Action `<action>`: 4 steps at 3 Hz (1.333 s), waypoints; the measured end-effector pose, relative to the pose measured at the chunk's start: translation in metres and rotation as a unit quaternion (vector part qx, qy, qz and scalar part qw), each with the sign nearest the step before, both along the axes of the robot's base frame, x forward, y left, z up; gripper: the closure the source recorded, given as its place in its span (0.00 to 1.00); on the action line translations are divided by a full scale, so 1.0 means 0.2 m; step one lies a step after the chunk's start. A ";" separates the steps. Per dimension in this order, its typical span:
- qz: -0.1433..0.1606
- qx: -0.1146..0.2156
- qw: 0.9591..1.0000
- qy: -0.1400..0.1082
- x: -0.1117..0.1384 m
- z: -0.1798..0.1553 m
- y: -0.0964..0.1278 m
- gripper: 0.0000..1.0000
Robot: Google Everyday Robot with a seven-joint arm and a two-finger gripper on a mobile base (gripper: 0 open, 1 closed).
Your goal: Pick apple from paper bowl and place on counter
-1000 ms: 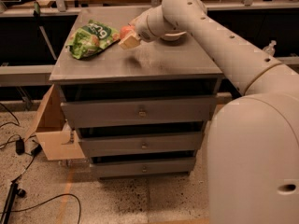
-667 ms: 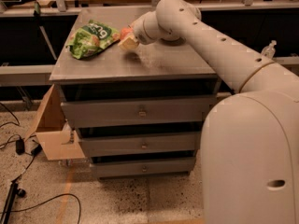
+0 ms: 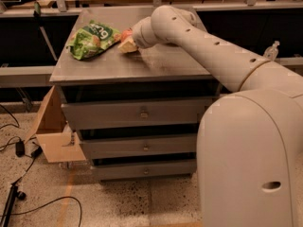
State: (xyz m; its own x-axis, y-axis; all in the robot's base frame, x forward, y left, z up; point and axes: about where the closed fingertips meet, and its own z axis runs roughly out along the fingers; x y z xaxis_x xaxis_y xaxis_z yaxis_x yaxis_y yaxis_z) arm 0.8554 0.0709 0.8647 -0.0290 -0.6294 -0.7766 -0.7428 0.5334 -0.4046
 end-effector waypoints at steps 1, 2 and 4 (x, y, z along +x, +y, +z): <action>-0.008 0.002 1.000 0.003 0.00 -0.02 0.01 0.00; -0.014 0.003 1.000 0.007 0.00 -0.03 0.01 0.00; -0.042 0.021 0.999 0.024 0.02 0.00 -0.06 0.00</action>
Offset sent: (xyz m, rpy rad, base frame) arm 0.0004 -0.0039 -0.0032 0.0092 0.0175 -0.0495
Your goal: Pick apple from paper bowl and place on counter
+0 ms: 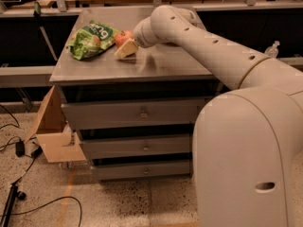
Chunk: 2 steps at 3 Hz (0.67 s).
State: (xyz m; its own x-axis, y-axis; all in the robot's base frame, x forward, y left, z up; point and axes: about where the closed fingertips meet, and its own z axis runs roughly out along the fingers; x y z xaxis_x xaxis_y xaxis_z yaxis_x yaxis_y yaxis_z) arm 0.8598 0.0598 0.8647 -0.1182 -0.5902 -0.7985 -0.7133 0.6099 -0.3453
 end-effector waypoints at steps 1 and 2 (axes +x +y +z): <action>-0.015 0.043 0.998 0.031 0.00 0.08 -0.16 0.00; -0.038 0.109 0.991 0.070 -0.03 0.28 -0.46 0.00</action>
Offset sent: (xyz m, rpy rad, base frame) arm -0.0124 -0.2023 0.1248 0.4103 0.2559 -0.1573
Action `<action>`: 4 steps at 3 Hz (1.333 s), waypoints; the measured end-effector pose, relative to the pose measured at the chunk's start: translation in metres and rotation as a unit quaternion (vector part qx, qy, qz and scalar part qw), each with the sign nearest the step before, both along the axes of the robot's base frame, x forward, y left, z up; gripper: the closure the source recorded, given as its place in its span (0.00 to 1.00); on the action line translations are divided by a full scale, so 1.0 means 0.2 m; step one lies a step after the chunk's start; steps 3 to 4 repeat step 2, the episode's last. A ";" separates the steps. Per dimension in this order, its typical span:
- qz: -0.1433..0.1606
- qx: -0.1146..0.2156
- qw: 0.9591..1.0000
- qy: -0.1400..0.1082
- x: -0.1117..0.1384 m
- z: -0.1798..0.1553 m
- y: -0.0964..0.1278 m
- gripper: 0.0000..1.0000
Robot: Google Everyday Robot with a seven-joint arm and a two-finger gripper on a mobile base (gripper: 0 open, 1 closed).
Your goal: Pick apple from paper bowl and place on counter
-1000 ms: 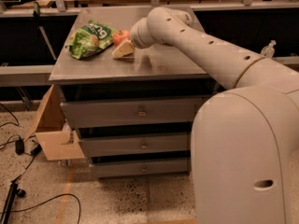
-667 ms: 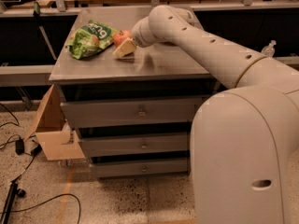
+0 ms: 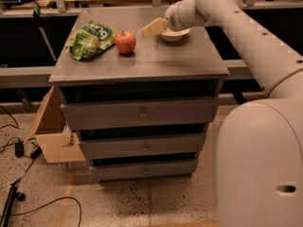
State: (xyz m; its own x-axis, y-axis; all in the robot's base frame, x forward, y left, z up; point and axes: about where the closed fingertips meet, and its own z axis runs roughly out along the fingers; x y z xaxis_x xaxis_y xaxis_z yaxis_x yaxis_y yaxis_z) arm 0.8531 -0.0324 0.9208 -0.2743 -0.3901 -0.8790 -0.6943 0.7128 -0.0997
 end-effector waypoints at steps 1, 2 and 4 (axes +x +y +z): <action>-0.034 0.038 0.998 0.022 -0.06 0.18 -0.33 0.00; -0.033 0.041 0.998 0.021 -0.06 0.21 -0.34 0.00; -0.033 0.041 0.998 0.021 -0.06 0.21 -0.34 0.00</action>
Offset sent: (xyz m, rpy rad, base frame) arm -0.0103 -0.0600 0.0318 0.0705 0.0411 -0.0614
